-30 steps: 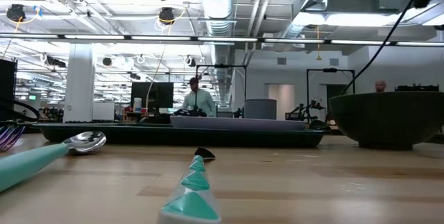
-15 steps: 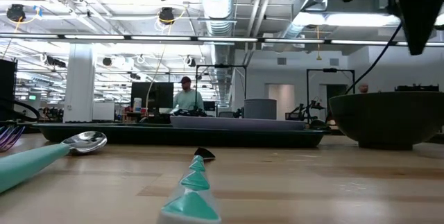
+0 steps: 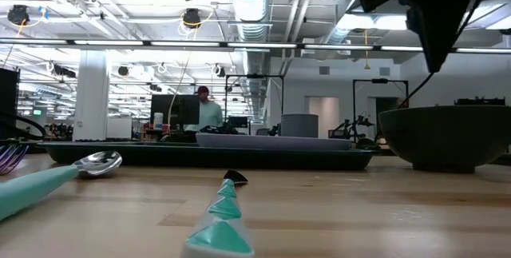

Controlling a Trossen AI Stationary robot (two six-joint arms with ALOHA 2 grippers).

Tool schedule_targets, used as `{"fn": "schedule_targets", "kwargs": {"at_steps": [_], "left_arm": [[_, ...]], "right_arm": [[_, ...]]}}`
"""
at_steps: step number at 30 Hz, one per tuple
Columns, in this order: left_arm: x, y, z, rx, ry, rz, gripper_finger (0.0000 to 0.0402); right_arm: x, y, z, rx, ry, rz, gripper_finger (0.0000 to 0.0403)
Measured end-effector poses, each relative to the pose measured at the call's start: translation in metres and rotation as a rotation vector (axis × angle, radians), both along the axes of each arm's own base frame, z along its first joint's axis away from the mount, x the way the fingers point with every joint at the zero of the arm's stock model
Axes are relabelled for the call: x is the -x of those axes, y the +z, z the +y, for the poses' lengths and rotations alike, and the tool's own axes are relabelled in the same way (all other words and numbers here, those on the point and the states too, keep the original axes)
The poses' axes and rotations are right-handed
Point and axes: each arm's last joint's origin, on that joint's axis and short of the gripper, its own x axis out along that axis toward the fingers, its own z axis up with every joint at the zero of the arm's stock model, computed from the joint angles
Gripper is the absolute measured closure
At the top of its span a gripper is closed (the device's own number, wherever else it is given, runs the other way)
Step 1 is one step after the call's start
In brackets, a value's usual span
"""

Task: Set up tray
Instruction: Put the black bowl on the purple plate

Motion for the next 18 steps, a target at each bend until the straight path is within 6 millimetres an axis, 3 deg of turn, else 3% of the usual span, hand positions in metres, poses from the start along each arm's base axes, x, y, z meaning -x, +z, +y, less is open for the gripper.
{"fn": "schedule_targets", "kwargs": {"at_steps": [4,12,18], "left_arm": [[0.000,0.000,0.000,0.000,0.000,0.000,0.0280],[0.000,0.000,0.000,0.006,0.005,-0.003,0.0280],[0.000,0.000,0.000,0.005,0.005,-0.003,0.0280]], "right_arm": [[-0.006,-0.002,-0.004,-0.014,-0.001,-0.039,0.0164],[0.003,-0.034,-0.016,-0.012,-0.043,0.039,0.0165],[0.003,-0.045,-0.017,-0.050,-0.025,0.037,0.0165]]}}
